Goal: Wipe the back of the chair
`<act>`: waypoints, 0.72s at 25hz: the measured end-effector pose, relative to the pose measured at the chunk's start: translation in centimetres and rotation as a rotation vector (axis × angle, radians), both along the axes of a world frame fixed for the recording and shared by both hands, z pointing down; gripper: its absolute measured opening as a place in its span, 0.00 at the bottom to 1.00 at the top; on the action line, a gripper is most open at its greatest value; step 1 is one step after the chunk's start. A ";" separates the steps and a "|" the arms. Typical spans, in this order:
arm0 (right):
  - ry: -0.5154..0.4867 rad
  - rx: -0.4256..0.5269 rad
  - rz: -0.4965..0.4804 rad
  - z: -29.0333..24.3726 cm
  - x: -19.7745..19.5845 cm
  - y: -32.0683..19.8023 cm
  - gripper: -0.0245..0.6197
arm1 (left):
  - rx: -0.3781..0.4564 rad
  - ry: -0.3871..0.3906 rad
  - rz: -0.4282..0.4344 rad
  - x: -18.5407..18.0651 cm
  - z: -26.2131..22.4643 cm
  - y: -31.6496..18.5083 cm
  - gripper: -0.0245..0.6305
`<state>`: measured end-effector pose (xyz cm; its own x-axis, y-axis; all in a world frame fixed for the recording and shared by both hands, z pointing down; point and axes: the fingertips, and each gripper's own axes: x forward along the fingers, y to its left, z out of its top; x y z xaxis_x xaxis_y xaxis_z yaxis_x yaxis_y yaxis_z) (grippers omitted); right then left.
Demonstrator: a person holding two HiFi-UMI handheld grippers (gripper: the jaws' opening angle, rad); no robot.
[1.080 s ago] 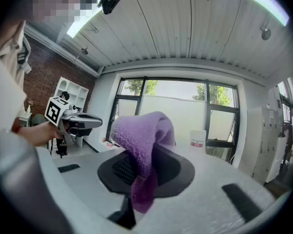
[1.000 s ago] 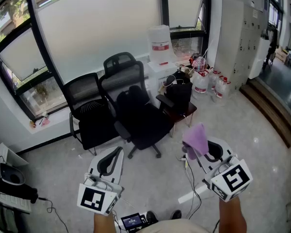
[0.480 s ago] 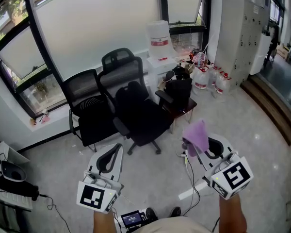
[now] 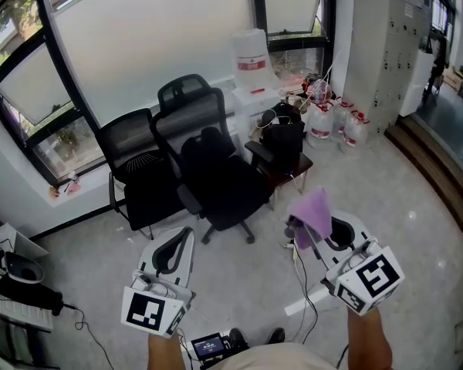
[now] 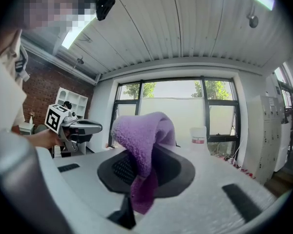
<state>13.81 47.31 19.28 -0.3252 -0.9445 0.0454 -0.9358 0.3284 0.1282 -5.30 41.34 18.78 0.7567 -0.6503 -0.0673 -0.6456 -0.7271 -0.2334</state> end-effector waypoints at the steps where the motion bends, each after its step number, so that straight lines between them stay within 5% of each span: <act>1: -0.003 -0.001 -0.004 0.0 0.4 0.0 0.12 | 0.000 -0.003 -0.003 0.4 0.0 0.0 0.05; 18: -0.017 0.006 -0.028 1.0 7.4 0.9 0.12 | 0.042 -0.046 -0.021 7.3 -0.5 1.3 0.05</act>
